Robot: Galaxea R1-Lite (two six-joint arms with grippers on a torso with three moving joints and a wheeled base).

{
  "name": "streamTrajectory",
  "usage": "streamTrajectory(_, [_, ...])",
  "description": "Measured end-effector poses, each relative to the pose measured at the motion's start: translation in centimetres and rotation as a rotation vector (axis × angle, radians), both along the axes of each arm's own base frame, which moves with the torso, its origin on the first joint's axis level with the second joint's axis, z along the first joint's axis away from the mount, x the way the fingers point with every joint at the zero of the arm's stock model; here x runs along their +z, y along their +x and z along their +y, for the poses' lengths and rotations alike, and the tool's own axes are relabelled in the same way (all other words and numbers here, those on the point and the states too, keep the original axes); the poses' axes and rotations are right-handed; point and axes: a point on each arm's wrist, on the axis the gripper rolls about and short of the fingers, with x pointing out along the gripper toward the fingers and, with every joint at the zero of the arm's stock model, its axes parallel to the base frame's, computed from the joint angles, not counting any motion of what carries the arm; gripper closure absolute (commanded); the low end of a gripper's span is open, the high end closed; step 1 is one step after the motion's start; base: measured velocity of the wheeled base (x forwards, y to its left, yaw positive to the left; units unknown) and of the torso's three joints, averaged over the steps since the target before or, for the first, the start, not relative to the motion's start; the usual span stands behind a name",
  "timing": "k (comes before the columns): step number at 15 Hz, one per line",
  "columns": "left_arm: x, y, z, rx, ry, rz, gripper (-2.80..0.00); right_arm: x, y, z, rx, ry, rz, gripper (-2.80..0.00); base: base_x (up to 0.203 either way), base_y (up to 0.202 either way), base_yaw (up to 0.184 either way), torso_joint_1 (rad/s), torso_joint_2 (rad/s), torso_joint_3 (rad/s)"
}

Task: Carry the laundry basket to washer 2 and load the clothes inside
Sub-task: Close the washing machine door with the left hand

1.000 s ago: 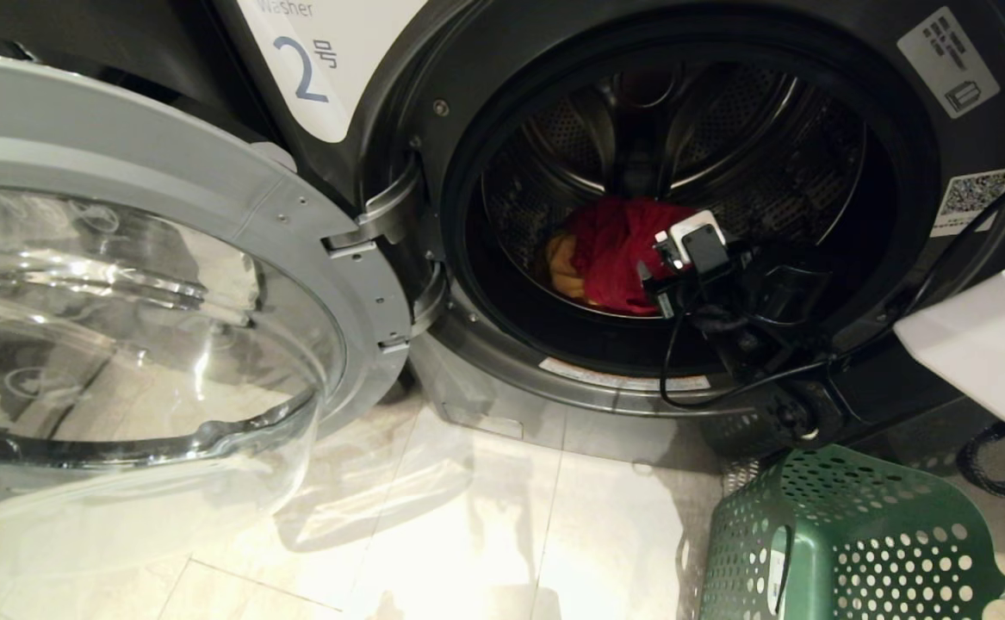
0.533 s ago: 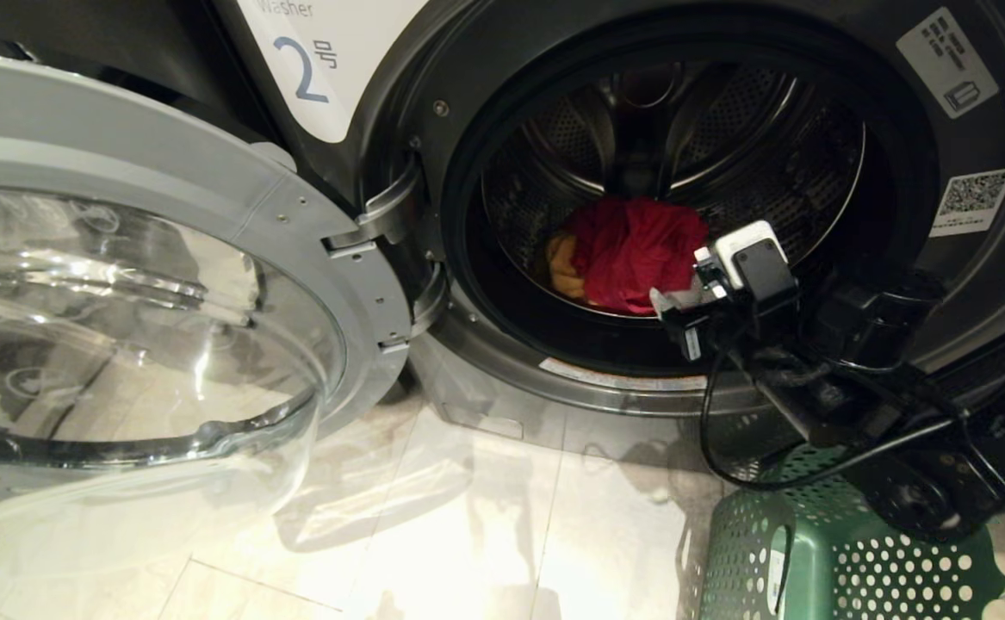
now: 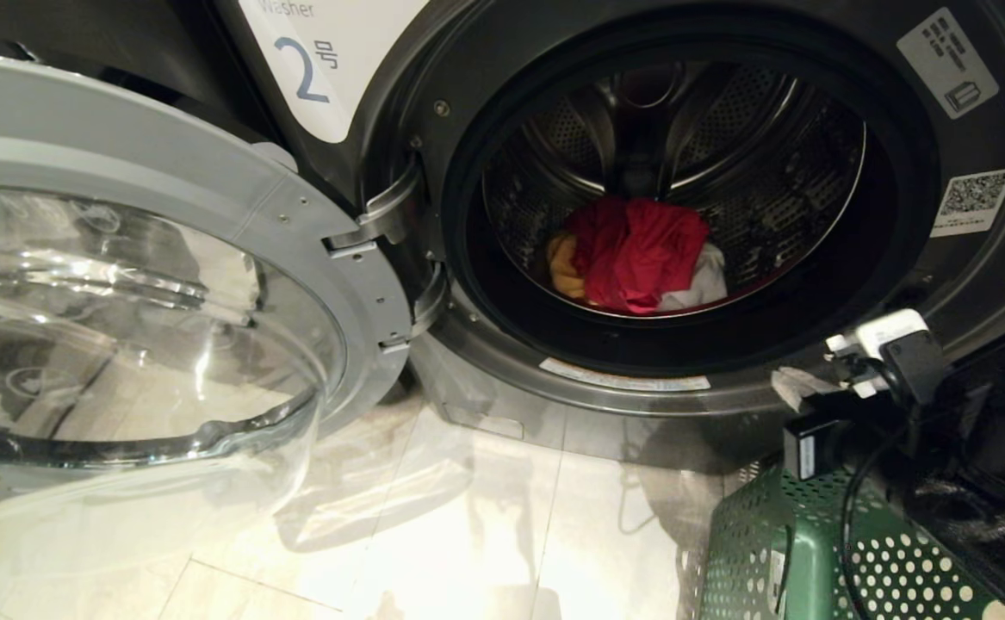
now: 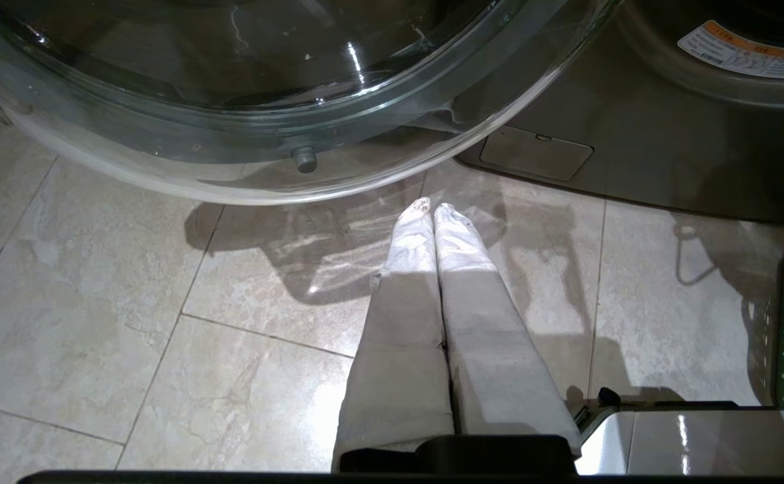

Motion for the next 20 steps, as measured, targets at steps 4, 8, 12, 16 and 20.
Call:
streamTrajectory(4, [0.0,0.0,0.0,0.0,0.0,0.0,0.0,0.8,-5.6,-3.3,-0.076,0.032,0.171,0.0,0.0,0.0,0.0,0.0,0.0,0.0])
streamTrajectory(8, [0.0,0.0,0.0,0.0,0.0,0.0,0.0,-2.5,-11.1,-7.5,-0.259,0.036,0.428,0.0,0.0,0.0,0.0,0.0,0.0,0.0])
streamTrajectory(12, [0.0,0.0,0.0,0.0,0.0,0.0,0.0,-5.4,-15.9,-9.0,-0.204,0.088,0.394,0.0,0.0,0.0,0.0,0.0,0.0,0.0])
streamTrajectory(16, [0.0,0.0,0.0,0.0,0.0,0.0,0.0,-7.6,-19.0,-8.9,-0.156,0.101,0.196,0.0,0.0,0.0,0.0,0.0,0.0,0.0])
streamTrajectory(20, [0.0,0.0,0.0,0.0,0.0,0.0,0.0,-7.9,-19.5,-8.9,-0.156,0.147,0.139,0.0,0.0,0.0,0.0,0.0,0.0,0.0])
